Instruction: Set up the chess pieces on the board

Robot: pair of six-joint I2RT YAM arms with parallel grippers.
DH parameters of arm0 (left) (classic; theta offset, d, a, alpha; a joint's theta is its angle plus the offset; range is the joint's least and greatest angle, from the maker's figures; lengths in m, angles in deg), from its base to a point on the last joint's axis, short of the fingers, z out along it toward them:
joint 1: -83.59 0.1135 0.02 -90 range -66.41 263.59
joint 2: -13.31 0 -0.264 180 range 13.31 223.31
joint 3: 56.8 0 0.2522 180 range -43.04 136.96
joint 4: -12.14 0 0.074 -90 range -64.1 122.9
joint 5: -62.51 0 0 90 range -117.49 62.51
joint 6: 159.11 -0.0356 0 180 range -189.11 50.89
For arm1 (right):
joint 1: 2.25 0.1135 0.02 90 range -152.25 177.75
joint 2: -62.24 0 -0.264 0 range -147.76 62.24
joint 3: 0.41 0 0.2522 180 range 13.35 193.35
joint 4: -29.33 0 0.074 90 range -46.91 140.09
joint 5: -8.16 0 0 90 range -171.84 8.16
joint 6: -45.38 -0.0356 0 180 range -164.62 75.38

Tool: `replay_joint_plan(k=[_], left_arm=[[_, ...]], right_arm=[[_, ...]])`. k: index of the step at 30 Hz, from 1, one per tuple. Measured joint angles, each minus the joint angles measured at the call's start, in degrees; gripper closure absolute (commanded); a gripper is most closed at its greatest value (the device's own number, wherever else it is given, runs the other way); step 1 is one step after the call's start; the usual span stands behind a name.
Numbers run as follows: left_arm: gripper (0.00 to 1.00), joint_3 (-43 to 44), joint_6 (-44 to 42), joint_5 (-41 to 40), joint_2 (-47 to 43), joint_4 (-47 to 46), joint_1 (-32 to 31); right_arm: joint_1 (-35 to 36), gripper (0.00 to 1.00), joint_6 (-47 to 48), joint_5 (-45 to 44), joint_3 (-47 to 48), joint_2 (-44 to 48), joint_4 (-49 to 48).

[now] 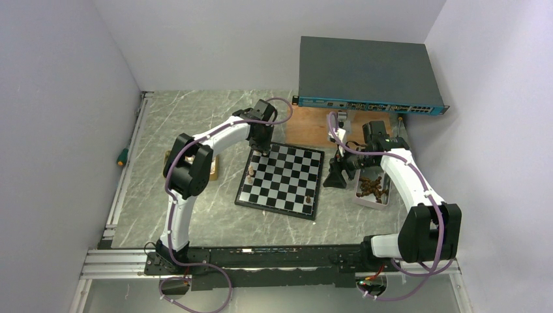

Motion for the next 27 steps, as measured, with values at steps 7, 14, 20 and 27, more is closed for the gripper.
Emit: replay_joint_plan(k=[7,14,20,27], left_arm=[[0.71,0.0,0.0,0.7,0.0,0.0,0.0],[0.72,0.1,0.0,0.8,0.0,0.0,0.0],[0.72,0.3,0.0,1.3,0.0,0.2,0.0],[0.71,0.4,0.0,1.5,0.0,0.3,0.0]], right_arm=[[0.0,0.25,0.0,0.0,0.0,0.0,0.0],[0.0,0.25,0.0,0.0,0.0,0.0,0.0],[0.0,0.25,0.0,0.0,0.0,0.0,0.0],[0.0,0.25,0.0,0.0,0.0,0.0,0.0]])
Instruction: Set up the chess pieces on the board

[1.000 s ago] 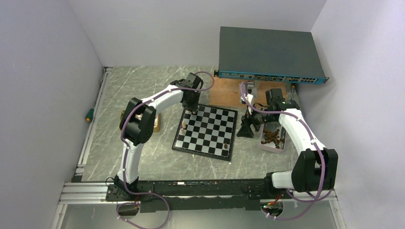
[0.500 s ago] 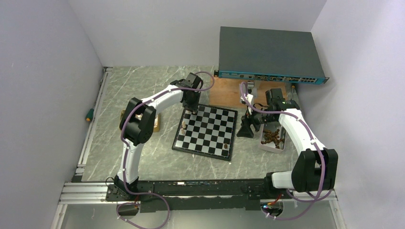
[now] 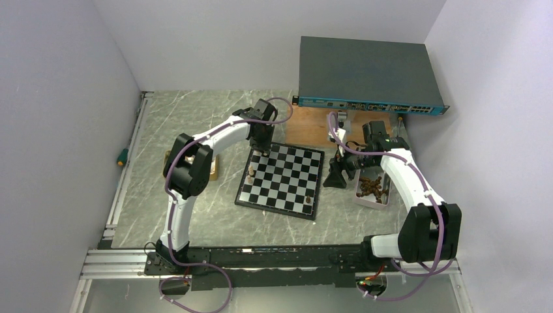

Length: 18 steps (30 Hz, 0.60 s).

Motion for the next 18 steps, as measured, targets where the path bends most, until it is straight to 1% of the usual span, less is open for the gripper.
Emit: replay_joint_plan(k=[4,12,16,18], left_arm=[[0.66,0.8,0.0,0.0,0.0,0.5,0.0],[0.66,3.0,0.0,-0.3,-0.3,1.7,0.0],[0.64,3.1,-0.4,-0.8,-2.0,2.5,0.0],[0.61,3.1,-0.7,-1.5,-3.4,2.8,0.0]], right_arm=[[0.0,0.25,0.0,0.0,0.0,0.0,0.0],[0.0,0.25,0.0,0.0,0.0,0.0,0.0],[0.0,0.25,0.0,0.0,0.0,0.0,0.0],[0.0,0.25,0.0,0.0,0.0,0.0,0.0]])
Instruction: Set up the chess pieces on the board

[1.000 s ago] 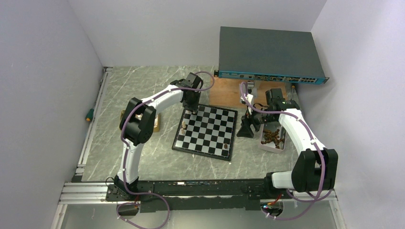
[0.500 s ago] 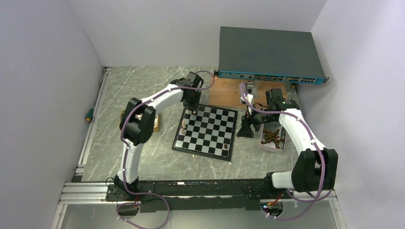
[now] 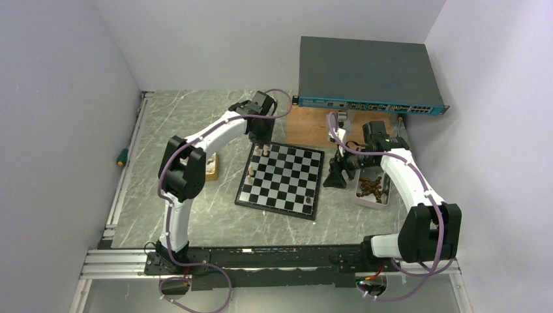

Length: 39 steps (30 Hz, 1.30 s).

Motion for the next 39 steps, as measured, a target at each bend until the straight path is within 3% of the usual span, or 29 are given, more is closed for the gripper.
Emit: replay_joint_plan(k=[8,14,19,24,28,39], left_arm=[[0.41,-2.8,-3.5,-2.1,-10.5,-1.1,0.2],[0.17,-12.2,-6.6,-2.2,-22.5,-4.4,2.6],[0.08,-22.9,-7.9,-0.7,-32.2,-7.6,9.4],[0.10,-30.8,-8.4,2.0,-39.5,-8.5,19.2],[0.18,-35.4,-9.3,3.9,-43.5,-8.9,25.4],[0.43,-40.3,-13.8,5.5,-41.2,-8.0,31.6]], right_arm=[[0.0,0.25,0.0,0.0,0.0,0.0,0.0],[0.0,0.25,0.4,0.0,0.0,0.0,0.1],[0.8,0.25,1.7,0.0,0.0,0.3,1.1],[2.8,0.25,3.7,-0.3,0.5,0.3,2.7],[3.3,0.25,4.9,-0.2,1.4,0.3,3.4],[3.3,0.26,6.2,1.3,1.7,0.3,3.5]])
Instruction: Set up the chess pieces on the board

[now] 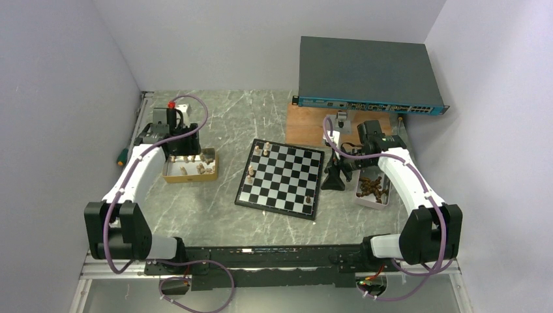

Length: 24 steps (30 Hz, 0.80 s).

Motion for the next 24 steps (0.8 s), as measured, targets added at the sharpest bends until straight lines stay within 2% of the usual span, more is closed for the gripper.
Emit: replay_joint_plan(k=[10,24], left_arm=[[0.56,-0.1,-5.1,-0.4,8.4,0.7,0.0],[0.60,2.3,-9.1,-0.5,17.1,3.0,-0.2]], right_arm=[[0.0,0.26,-0.1,0.0,0.2,-1.0,0.0],[0.0,0.27,-0.2,0.0,1.3,-3.6,0.5]])
